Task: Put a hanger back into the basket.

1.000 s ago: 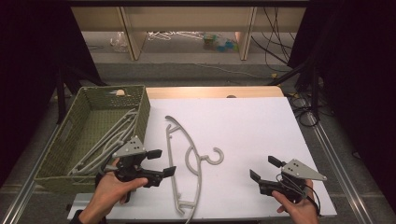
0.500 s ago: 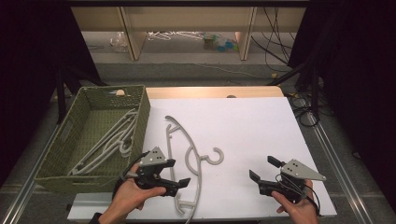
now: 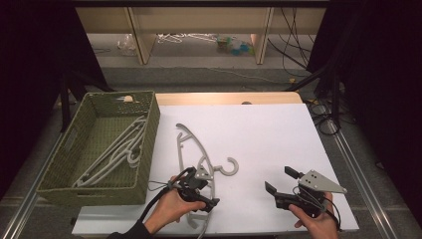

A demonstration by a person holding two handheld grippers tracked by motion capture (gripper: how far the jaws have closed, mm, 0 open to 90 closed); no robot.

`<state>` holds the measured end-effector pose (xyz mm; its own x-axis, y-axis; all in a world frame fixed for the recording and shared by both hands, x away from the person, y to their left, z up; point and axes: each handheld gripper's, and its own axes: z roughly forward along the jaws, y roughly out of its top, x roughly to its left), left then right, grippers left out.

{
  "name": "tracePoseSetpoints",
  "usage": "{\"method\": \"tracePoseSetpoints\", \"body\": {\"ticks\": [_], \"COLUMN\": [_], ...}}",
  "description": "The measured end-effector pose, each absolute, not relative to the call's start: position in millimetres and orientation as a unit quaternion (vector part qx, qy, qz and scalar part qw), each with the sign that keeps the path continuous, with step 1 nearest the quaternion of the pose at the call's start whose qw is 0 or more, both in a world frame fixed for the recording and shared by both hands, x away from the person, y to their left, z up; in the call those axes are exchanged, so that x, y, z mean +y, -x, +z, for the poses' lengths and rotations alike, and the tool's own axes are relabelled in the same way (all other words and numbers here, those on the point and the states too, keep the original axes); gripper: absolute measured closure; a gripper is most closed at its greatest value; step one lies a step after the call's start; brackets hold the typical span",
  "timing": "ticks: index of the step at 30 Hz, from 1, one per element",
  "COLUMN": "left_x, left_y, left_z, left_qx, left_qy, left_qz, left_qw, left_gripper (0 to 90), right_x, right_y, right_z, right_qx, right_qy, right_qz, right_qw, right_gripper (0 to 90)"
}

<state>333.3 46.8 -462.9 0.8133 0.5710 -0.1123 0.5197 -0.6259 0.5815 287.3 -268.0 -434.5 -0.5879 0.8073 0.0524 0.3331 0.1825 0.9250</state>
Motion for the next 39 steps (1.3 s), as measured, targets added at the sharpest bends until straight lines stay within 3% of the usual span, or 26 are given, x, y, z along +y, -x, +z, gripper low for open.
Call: {"method": "tracePoseSetpoints", "body": {"ticks": [4, 10, 15, 24, 31, 36, 39], "left_x": [36.3, 30.6, 29.9, 31.1, 47.4, 46.6, 46.7], "left_y": [-329.0, -333.9, -341.8, -354.9, -367.2, -365.9, -367.2], "left_z": [-470.2, -473.1, -469.0, -466.3, -468.5, -468.7, -467.6], "left_qx": [0.287, 0.302, 0.279, 0.287, 0.277, 0.248, 0.243], "left_qy": [-0.919, -0.918, -0.934, -0.934, -0.931, -0.941, -0.944], "left_qz": [0.039, 0.023, 0.024, -0.010, -0.029, -0.004, -0.008], "left_qw": [0.267, 0.256, 0.221, 0.211, 0.235, 0.233, 0.225], "left_gripper": [28.2, 30.8, 37.5, 47.3, 68.6, 80.5, 80.6], "right_x": [-267.7, -269.0, -268.3, -266.7, -268.0, -266.4, -267.1], "right_y": [-287.6, -285.8, -286.2, -287.1, -286.5, -287.7, -287.0], "right_z": [-434.4, -432.3, -432.9, -433.7, -433.0, -434.4, -433.8], "right_qx": [0.732, 0.744, 0.743, 0.740, 0.742, 0.736, 0.738], "right_qy": [-0.384, -0.387, -0.387, -0.382, -0.385, -0.383, -0.386], "right_qz": [0.512, 0.494, 0.495, 0.502, 0.496, 0.509, 0.503], "right_qw": [0.232, 0.231, 0.232, 0.234, 0.234, 0.229, 0.231], "right_gripper": [16.7, 16.7, 16.7, 16.7, 16.7, 16.7, 16.7]}}
